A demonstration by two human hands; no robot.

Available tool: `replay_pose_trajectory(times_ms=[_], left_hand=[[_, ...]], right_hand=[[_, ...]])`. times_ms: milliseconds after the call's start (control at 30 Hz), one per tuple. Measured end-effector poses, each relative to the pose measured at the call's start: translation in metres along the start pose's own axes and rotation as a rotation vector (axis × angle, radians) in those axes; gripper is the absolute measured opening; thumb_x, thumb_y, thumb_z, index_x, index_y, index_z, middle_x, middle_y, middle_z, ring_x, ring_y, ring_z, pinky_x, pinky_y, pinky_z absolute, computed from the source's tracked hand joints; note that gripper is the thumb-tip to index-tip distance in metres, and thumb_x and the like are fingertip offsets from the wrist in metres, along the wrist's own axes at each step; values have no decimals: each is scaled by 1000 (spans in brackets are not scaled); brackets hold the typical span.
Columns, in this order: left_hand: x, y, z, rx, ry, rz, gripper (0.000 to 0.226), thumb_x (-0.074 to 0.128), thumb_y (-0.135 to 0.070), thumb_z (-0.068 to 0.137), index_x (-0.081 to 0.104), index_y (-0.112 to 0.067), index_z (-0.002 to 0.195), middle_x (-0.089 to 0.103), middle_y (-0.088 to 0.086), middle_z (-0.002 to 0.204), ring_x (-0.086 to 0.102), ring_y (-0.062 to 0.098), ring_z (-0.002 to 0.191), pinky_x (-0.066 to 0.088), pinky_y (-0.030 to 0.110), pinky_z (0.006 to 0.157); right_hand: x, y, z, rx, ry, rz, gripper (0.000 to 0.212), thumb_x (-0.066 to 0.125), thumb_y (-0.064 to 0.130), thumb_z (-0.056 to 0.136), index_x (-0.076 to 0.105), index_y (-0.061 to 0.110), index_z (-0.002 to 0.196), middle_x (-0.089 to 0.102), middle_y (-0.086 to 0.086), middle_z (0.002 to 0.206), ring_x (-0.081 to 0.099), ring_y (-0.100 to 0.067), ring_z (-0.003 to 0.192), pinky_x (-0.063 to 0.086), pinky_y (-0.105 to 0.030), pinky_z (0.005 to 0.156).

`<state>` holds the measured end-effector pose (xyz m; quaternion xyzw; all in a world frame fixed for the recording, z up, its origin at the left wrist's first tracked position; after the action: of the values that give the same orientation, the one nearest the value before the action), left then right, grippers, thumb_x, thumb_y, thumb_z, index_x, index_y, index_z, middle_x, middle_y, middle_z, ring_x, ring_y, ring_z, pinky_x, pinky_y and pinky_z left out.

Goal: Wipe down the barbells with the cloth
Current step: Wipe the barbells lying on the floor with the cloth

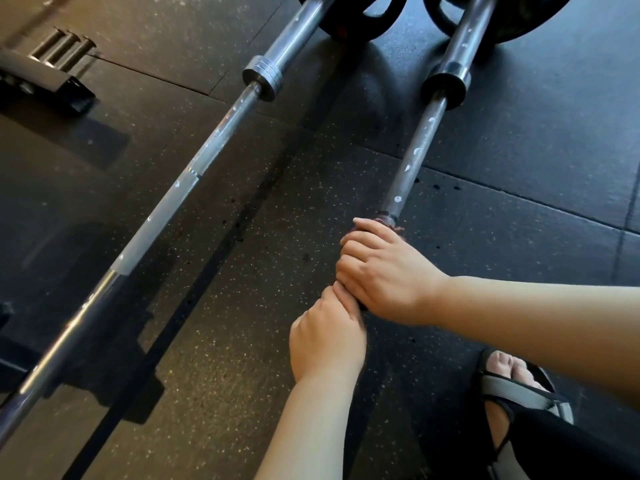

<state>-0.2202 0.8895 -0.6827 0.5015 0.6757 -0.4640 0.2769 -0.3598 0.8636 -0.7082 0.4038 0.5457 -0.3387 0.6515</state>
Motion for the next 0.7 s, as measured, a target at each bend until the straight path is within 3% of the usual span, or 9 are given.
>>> replay_pose_trajectory(times_ms=[100,267,433,567,700], left_hand=[[2,1,-1,1,-10,-44,48,14,-44,108,56,-25,98,63,-9,85,61,11,79,51,37,85],[4,0,1,-23,-26,-94,48,13,-45,108,54,-24,93,59,-10,78,58,8,74,52,39,86],[3,1,0,-12,-45,-95,42,15,-42,109,50,-27,90,54,-12,75,53,3,69,52,38,89],[5,2,0,-3,-53,-77,45,14,-45,109,53,-26,94,58,-12,78,60,6,75,54,40,89],[4,1,1,7,-55,-58,47,12,-44,108,54,-27,94,57,-11,78,57,6,73,52,38,89]], right_hand=[[-4,-29,-2,-21,50,11,51,22,48,109,67,26,108,65,6,113,53,-22,127,10,-42,127],[-4,-30,0,237,4,68,55,19,53,105,66,26,109,61,7,115,39,-23,141,-7,-49,127],[-2,-25,-6,-8,65,159,45,28,54,105,66,33,116,60,13,115,42,-16,136,2,-44,127],[0,-30,-5,54,-3,232,44,27,47,106,67,31,115,62,12,116,43,-16,136,-2,-38,127],[1,-19,-10,68,44,238,43,31,53,102,65,30,117,57,12,118,36,-17,140,-10,-42,126]])
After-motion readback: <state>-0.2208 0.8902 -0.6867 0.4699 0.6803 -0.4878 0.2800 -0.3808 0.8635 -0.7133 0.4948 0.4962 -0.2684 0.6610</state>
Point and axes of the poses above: each hand's wrist, its own z-axis towards the middle knuckle, its own x-axis out of the palm, y = z × x, the point moved 1 cm from there along z, towards the middle knuckle
